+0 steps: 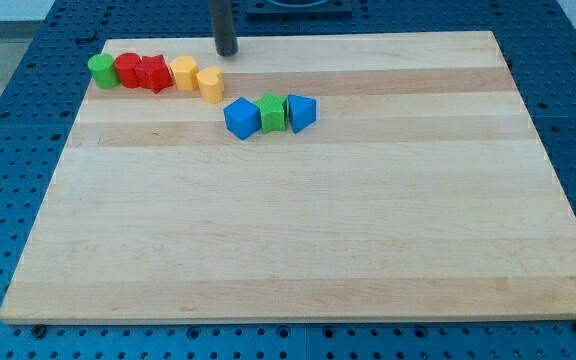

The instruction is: Nudge the green circle

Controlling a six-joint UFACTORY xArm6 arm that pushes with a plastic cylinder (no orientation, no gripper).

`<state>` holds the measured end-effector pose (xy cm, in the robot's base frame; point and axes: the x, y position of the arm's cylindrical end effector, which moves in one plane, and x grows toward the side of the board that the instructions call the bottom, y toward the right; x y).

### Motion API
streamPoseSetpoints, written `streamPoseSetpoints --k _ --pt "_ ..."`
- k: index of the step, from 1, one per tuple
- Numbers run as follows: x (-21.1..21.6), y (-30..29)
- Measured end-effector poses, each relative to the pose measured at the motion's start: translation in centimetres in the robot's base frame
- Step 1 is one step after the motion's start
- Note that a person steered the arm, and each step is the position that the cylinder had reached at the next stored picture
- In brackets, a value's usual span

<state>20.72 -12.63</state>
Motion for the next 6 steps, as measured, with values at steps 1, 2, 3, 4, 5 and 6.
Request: streamPoseSetpoints --k 1,2,3,4,5,6 --pt "-1.4 -6.7" --pt "-1.4 -11.7" --pt "-1.4 -15.5" --pt "-0.8 -17.8" --pt "-0.5 -17.9" --pt "1.2 -17.9"
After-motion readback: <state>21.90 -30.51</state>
